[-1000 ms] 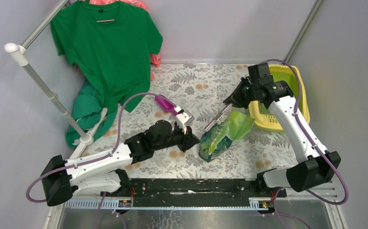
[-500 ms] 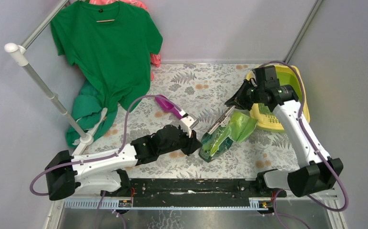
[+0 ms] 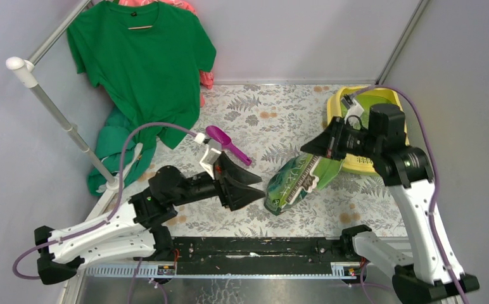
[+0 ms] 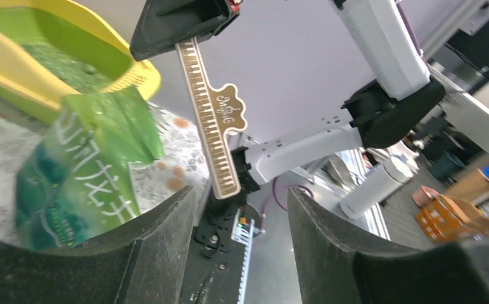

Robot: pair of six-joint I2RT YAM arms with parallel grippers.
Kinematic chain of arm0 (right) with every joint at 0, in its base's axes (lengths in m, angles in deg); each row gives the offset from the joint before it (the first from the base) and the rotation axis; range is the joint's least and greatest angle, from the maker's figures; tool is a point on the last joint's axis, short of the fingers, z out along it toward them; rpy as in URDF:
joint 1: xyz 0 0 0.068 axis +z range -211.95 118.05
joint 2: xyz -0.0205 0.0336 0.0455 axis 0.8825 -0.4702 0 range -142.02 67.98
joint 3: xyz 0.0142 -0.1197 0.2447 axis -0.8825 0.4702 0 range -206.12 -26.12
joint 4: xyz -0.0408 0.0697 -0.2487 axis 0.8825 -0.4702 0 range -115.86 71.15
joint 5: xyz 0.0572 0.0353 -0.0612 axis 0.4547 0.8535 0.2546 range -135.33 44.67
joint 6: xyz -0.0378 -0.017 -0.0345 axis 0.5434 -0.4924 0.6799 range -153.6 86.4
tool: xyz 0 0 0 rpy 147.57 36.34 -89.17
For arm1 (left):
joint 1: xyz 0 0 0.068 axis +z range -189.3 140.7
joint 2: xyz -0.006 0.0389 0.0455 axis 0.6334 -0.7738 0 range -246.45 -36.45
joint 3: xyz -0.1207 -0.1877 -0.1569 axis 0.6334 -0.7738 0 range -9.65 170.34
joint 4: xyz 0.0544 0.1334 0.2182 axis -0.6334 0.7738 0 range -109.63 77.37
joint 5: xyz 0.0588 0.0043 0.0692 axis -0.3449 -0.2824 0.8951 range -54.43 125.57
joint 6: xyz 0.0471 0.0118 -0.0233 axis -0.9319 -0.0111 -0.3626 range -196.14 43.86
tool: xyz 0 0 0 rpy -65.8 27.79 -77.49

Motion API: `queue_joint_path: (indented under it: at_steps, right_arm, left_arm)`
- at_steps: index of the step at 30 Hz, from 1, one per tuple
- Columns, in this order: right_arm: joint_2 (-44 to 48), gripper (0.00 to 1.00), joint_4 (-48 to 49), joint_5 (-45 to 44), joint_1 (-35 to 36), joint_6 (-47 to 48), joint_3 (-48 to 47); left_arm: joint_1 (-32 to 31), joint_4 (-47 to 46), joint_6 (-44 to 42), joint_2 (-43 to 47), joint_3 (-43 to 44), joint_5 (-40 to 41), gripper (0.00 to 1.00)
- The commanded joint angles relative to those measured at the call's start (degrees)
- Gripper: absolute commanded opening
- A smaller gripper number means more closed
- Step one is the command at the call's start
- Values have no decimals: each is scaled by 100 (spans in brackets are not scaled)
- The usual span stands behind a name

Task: Fill the litter box with clean litter
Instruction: Adjust the clamp.

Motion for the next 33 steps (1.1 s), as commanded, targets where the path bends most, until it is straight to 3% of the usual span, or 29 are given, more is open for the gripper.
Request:
queue_joint_path:
  at_steps: [1, 8, 25, 26, 30, 33]
  right_arm:
    - [495, 0, 687, 1421, 21, 114, 377]
    - [687, 0, 1118, 1899, 232, -199, 651]
    - [627, 0, 1464, 1674, 614, -196, 1088]
    - [629, 0, 1502, 1650, 651, -214, 1132]
    - [632, 0, 1642, 1658, 678, -297, 1217]
    - [632, 0, 1712, 1676, 687, -331, 1243]
  left_arm:
    - [-6, -653, 417, -526, -1, -984, 63]
    - [-6, -1578, 662, -1323, 32, -1303, 63]
    - [117, -3520, 1531, -2810, 444, -2049, 61]
    - [139, -3664, 1617, -2931, 436, -2090, 59]
    - [215, -4119, 1908, -3223, 429, -2313, 28]
    - [299, -4497, 2166, -3380, 363, -2456, 18]
